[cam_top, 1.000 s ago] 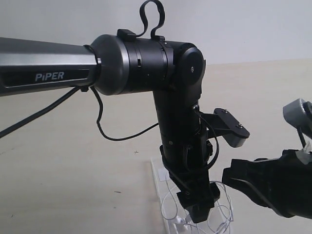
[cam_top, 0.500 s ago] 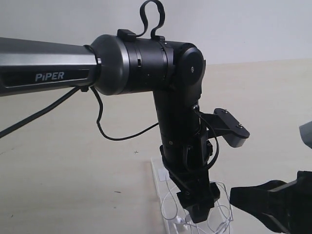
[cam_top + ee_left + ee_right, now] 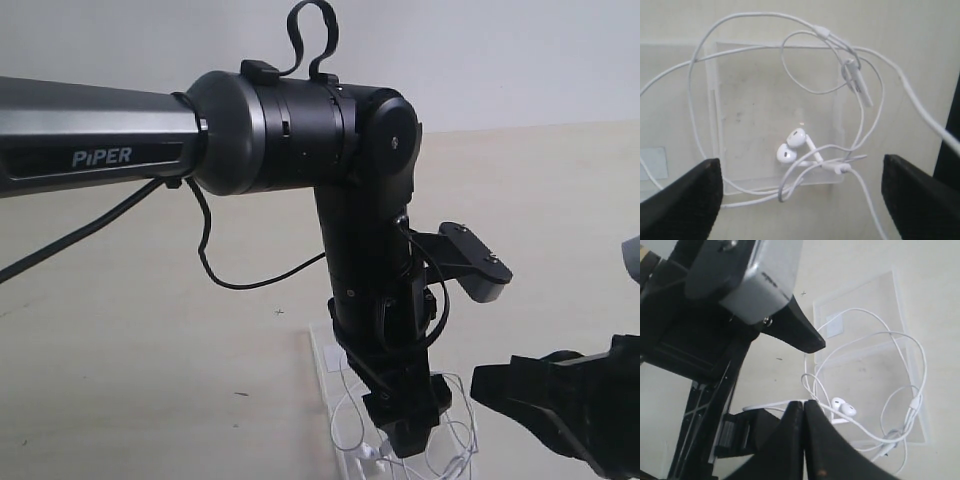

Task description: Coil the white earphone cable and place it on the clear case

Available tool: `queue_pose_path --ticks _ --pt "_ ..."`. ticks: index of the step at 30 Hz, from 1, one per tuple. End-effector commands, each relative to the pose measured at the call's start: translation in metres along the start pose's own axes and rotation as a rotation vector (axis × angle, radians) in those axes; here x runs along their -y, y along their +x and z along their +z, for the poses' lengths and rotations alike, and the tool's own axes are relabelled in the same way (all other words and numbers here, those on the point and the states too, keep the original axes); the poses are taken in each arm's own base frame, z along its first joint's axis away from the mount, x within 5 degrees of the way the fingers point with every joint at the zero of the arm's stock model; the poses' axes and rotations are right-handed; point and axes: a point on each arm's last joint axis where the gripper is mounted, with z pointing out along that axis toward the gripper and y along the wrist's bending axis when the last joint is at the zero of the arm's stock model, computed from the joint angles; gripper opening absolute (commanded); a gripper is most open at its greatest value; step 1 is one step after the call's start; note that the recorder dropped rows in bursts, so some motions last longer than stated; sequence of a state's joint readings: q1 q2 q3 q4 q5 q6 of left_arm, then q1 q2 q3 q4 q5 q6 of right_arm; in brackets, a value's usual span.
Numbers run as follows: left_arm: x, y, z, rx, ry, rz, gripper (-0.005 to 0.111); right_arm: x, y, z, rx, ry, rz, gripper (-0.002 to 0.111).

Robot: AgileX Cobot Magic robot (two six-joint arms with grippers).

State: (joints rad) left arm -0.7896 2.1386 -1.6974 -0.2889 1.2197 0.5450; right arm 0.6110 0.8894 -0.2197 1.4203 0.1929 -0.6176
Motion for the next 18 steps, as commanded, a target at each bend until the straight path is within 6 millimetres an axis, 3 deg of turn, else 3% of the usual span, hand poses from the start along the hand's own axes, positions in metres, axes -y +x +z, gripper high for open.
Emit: queue_pose_path --ticks 1,12,18 --pt "0.001 -0.001 -0.005 0.016 0.002 0.000 0.082 -0.001 -0.005 0.009 -0.021 0.025 -0.012 0.000" --pt "0.001 -0.001 -0.005 0.017 0.004 0.000 0.082 -0.007 -0.012 0.026 -0.043 0.020 0.010 0.000" --pt "0.001 -0.001 -0.005 0.017 0.004 0.000 0.082 -0.012 -0.017 0.030 -0.044 0.008 -0.062 0.000"
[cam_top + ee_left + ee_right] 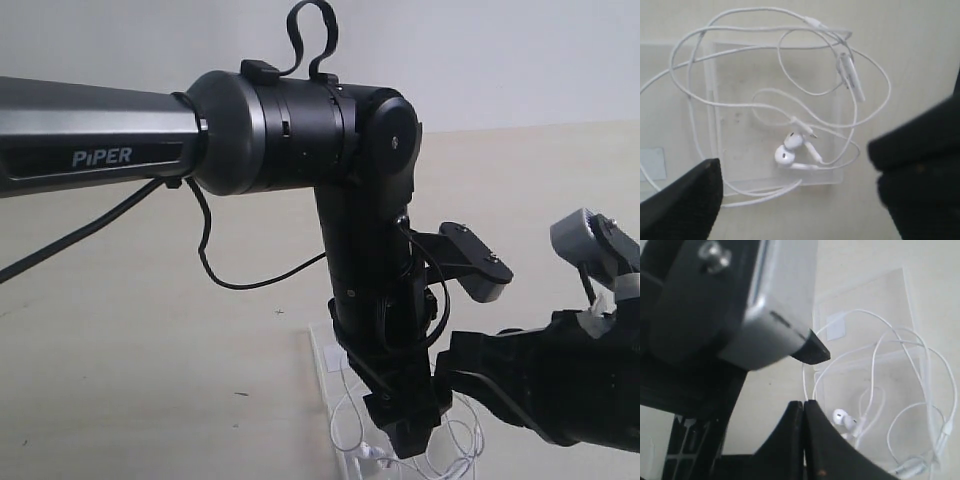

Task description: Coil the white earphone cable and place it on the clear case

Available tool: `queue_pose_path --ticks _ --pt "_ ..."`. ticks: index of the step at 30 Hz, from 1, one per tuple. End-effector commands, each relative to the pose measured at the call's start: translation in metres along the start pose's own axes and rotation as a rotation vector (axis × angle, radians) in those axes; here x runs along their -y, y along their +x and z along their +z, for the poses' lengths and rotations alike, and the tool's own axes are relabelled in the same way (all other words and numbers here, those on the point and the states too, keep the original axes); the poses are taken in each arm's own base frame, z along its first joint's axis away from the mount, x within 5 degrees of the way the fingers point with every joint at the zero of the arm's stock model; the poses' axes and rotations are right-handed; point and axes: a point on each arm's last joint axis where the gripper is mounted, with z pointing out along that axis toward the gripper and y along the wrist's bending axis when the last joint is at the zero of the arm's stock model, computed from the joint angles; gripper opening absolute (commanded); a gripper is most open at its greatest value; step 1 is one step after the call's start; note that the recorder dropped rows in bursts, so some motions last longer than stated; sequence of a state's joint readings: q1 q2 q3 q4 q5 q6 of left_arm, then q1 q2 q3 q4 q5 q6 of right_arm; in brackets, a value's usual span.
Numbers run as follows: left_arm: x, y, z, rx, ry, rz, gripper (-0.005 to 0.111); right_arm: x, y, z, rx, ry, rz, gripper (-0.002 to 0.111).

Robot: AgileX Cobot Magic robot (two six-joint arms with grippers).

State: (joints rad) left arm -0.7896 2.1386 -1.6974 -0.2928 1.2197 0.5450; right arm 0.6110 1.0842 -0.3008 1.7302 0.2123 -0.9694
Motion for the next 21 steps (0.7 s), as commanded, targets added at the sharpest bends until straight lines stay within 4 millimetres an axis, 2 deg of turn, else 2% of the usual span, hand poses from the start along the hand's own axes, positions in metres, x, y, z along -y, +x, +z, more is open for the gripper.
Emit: queue_pose_path --ticks 1,8,12,14,18,21 --pt "0.001 -0.001 -0.005 0.016 0.001 0.001 0.082 -0.003 -0.004 0.001 0.005 -0.012 -0.040 0.000" --pt "-0.003 0.001 -0.006 0.005 -0.019 -0.002 0.082 -0.005 -0.005 -0.001 0.014 -0.024 -0.046 0.000" --pt "-0.015 0.007 -0.016 0.039 -0.007 -0.103 0.082 -0.005 -0.008 -0.010 0.076 -0.015 -0.055 0.000" --pt "-0.024 0.013 -0.036 0.124 0.047 -0.238 0.082 -0.002 -0.009 -0.017 0.120 0.002 -0.054 0.000" --pt "-0.034 0.022 -0.070 0.268 0.137 -0.344 0.082 0.001 -0.016 -0.032 0.240 0.046 -0.061 0.000" --pt "-0.033 0.032 -0.082 0.279 0.117 -0.376 0.082 0.003 -0.023 -0.046 0.346 0.082 -0.057 0.000"
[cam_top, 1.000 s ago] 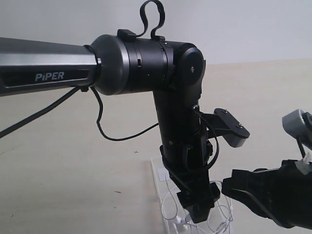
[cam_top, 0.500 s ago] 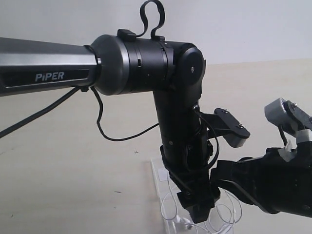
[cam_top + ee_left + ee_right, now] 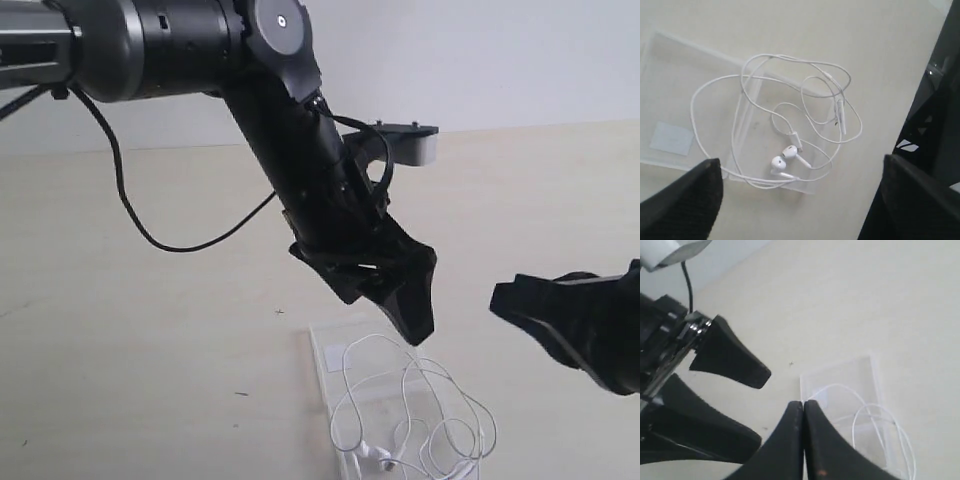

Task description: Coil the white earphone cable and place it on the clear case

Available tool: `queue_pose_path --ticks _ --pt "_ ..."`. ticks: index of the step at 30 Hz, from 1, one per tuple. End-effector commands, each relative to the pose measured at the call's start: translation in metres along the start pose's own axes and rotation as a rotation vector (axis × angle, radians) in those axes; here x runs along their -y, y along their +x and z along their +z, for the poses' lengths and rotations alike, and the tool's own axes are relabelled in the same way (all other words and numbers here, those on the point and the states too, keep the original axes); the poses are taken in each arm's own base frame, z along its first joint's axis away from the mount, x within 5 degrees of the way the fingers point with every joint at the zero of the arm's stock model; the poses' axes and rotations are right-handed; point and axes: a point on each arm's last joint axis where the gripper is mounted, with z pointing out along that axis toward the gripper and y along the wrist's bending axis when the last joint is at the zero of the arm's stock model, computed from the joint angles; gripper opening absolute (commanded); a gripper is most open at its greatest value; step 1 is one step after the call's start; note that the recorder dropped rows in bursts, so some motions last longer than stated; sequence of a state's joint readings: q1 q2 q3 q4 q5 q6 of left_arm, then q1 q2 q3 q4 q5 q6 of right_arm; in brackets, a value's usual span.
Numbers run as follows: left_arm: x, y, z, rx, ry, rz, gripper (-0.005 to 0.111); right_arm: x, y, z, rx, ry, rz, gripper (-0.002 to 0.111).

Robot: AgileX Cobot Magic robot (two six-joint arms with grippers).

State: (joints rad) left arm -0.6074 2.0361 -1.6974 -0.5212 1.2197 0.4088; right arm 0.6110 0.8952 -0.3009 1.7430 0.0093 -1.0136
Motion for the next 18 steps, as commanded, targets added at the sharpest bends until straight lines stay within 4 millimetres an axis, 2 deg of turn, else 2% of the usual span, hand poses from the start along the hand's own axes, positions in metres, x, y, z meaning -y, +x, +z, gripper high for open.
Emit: queue_pose_path --ticks 1,7,18 --pt "0.006 0.010 -0.023 0.036 -0.007 -0.031 0.082 0.006 -0.011 -0.015 0.131 0.055 -0.009 0.000" --pt "0.017 0.030 -0.031 0.026 0.016 -0.102 0.082 0.006 -0.017 -0.028 0.206 0.062 -0.113 0.000" --pt "0.051 0.076 -0.051 0.089 0.140 -0.076 0.082 0.005 -0.019 -0.034 0.236 0.040 -0.112 0.000"
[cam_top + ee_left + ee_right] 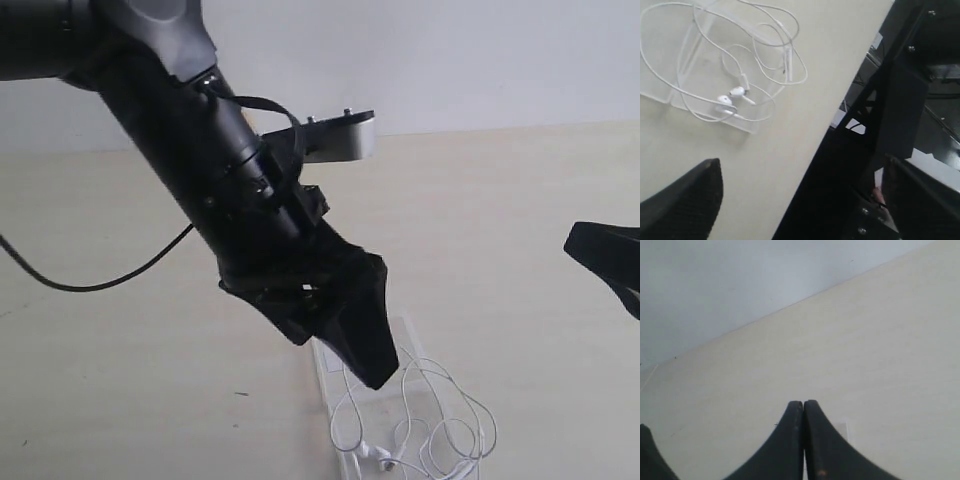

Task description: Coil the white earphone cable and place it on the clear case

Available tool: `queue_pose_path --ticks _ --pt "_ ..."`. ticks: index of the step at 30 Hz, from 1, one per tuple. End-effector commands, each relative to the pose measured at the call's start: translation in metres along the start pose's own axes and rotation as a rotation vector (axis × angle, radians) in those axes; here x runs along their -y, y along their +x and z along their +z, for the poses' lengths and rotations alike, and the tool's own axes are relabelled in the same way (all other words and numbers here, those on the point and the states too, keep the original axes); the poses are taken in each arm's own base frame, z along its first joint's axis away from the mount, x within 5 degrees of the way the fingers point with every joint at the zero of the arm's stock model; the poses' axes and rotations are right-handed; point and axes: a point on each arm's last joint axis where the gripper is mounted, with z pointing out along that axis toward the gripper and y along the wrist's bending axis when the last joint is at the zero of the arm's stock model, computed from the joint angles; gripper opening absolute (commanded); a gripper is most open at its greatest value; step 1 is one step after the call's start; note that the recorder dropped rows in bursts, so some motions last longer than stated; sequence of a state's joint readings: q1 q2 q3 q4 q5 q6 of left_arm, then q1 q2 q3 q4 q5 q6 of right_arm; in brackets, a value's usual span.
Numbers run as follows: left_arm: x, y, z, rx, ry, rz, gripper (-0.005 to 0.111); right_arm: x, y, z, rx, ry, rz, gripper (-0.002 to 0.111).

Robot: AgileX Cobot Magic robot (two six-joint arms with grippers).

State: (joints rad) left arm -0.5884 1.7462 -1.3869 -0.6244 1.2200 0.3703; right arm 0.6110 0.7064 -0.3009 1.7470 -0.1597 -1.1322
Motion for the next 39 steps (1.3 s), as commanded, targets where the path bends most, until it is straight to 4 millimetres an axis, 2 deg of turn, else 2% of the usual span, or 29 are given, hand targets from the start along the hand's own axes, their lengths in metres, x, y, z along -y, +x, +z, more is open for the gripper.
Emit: queue_pose_path --ticks 1,10,15,26,29,34,39 --pt "0.017 0.021 -0.009 0.071 0.078 0.031 0.082 0.002 0.000 -0.001 0.009 0.008 -0.013 0.000" --pt "0.035 0.067 -0.007 0.224 0.252 0.073 0.082 0.002 0.000 -0.001 0.009 0.008 -0.013 0.000" --pt "0.045 0.085 -0.008 0.304 0.343 0.094 0.082 0.002 0.000 -0.001 0.009 0.008 -0.011 0.000" --pt "0.053 0.114 -0.027 0.516 0.245 0.122 0.080 0.002 0.000 -0.001 0.009 0.008 -0.011 0.000" --pt "0.053 0.120 -0.032 0.587 0.221 0.100 0.060 0.002 0.000 -0.001 0.009 0.008 -0.009 0.000" --pt "0.056 0.132 -0.035 0.613 0.216 0.102 0.000 0.002 0.000 -0.001 0.009 0.008 -0.009 0.000" --pt "0.051 0.143 -0.036 0.563 0.077 0.234 0.000 0.002 0.000 -0.001 0.009 0.008 -0.009 0.000"
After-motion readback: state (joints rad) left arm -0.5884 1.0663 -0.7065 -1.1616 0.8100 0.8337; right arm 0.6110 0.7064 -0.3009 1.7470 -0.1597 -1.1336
